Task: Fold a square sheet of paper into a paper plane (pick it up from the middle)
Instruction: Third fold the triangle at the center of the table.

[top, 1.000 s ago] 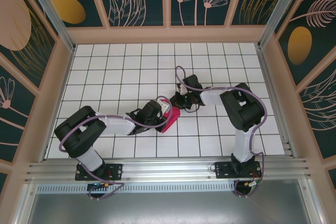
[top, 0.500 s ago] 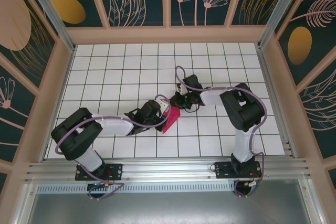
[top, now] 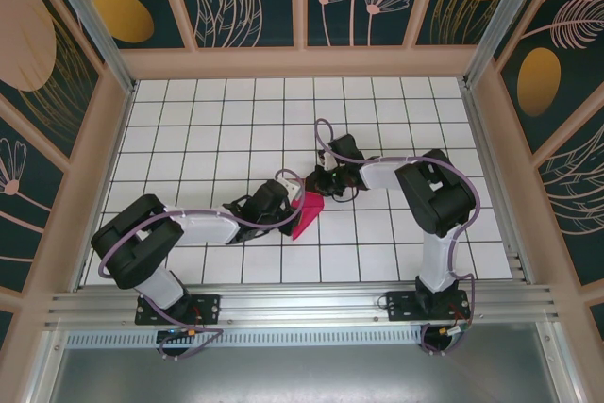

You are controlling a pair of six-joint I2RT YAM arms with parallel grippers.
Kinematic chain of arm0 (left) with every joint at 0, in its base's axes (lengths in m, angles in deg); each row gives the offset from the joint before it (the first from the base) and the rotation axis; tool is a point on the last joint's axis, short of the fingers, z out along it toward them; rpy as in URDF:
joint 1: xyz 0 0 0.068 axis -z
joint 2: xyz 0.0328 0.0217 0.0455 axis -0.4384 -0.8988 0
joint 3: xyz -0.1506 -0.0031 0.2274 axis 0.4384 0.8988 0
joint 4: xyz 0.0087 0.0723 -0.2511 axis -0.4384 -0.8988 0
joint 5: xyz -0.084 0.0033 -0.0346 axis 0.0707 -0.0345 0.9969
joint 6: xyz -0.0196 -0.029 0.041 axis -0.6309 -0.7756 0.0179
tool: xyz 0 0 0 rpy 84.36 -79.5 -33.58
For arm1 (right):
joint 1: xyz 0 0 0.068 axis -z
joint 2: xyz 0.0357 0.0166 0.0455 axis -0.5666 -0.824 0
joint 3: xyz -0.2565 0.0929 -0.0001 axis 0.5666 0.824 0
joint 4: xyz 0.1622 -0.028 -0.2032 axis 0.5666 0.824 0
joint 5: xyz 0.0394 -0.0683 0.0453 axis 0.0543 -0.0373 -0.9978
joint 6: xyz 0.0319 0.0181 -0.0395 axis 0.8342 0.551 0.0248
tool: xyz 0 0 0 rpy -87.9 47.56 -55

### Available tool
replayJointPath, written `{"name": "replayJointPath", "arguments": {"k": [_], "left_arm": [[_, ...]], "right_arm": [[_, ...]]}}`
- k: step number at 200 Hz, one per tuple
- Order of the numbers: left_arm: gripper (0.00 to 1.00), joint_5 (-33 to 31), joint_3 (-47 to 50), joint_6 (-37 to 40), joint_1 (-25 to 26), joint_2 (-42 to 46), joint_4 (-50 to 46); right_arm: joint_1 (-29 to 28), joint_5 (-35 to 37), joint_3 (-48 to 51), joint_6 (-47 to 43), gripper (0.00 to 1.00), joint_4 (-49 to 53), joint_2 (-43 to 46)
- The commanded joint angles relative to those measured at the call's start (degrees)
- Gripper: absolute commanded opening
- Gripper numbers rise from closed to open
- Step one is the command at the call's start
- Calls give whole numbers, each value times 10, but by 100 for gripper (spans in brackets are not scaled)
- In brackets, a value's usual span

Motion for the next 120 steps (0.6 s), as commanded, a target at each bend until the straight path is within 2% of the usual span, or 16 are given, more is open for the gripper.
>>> {"name": "replayJointPath", "arguments": {"k": [1,44,65,120], "left_arm": [[0,-12,10,-19,-4,9,10],[0,7,25,-30,-4,1,40],[0,0,9,-18,-3,-8,17],[0,20,13,-6,-4,-22,30]], "right_arm": [[-11,6,5,-4,13,30,-10],[-11,5,0,-4,13,32,-13],[-12,5,-6,-5,13,36,-16],[-12,3,-3,-1,13,29,-10]]}}
